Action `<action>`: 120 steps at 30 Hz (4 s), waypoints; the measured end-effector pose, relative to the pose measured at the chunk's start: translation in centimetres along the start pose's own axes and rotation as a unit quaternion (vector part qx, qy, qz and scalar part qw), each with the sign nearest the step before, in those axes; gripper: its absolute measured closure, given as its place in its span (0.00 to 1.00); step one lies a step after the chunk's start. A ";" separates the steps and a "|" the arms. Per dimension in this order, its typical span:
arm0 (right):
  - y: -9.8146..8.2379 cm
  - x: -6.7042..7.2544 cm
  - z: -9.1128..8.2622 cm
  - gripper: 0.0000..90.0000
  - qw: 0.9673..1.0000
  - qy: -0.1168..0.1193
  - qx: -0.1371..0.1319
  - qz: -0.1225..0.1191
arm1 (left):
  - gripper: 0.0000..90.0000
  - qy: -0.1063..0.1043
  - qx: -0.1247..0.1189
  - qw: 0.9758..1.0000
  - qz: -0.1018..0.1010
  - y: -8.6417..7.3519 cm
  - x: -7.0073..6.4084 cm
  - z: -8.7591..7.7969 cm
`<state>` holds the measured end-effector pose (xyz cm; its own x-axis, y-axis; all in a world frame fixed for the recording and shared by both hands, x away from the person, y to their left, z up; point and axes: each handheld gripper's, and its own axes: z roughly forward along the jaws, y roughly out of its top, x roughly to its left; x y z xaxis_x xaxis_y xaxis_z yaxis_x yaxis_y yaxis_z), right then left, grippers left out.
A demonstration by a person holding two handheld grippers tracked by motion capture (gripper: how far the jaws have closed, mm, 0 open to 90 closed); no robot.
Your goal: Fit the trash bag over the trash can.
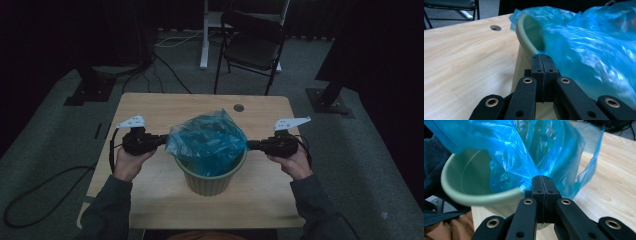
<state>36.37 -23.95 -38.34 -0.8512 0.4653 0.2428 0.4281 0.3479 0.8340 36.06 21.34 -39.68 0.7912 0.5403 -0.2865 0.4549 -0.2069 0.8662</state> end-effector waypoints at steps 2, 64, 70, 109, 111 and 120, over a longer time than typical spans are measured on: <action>-0.4 0.1 -0.1 1.00 1.000 0.005 -0.001 0.003 | 1.00 -0.006 0.001 1.000 -0.005 -0.6 -0.2 0.0; -0.3 3.5 -1.2 0.77 0.998 0.038 -0.039 -0.036 | 0.53 -0.057 -0.048 0.997 0.004 -1.9 -4.8 -1.7; -0.6 3.8 -0.5 0.94 0.997 0.052 -0.022 -0.044 | 0.71 -0.046 -0.024 0.999 0.006 -2.5 -5.2 -0.5; -3.5 3.3 2.3 0.99 0.994 0.082 0.059 -0.035 | 0.98 -0.007 0.017 1.000 -0.012 -5.8 -2.8 0.0; -3.4 3.4 2.0 0.94 0.995 0.082 0.053 -0.038 | 0.91 -0.008 0.004 1.000 -0.014 -5.7 -2.8 -0.5; -2.8 3.5 -1.0 0.79 0.995 0.084 0.020 -0.047 | 0.69 -0.022 -0.050 0.998 -0.012 -4.3 -2.8 -3.2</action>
<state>31.89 -24.11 -39.33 -0.9254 0.2869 0.2475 0.3532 0.4168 0.8376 30.55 23.33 -41.31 0.7995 0.5066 -0.3228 0.4317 -0.1108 0.8952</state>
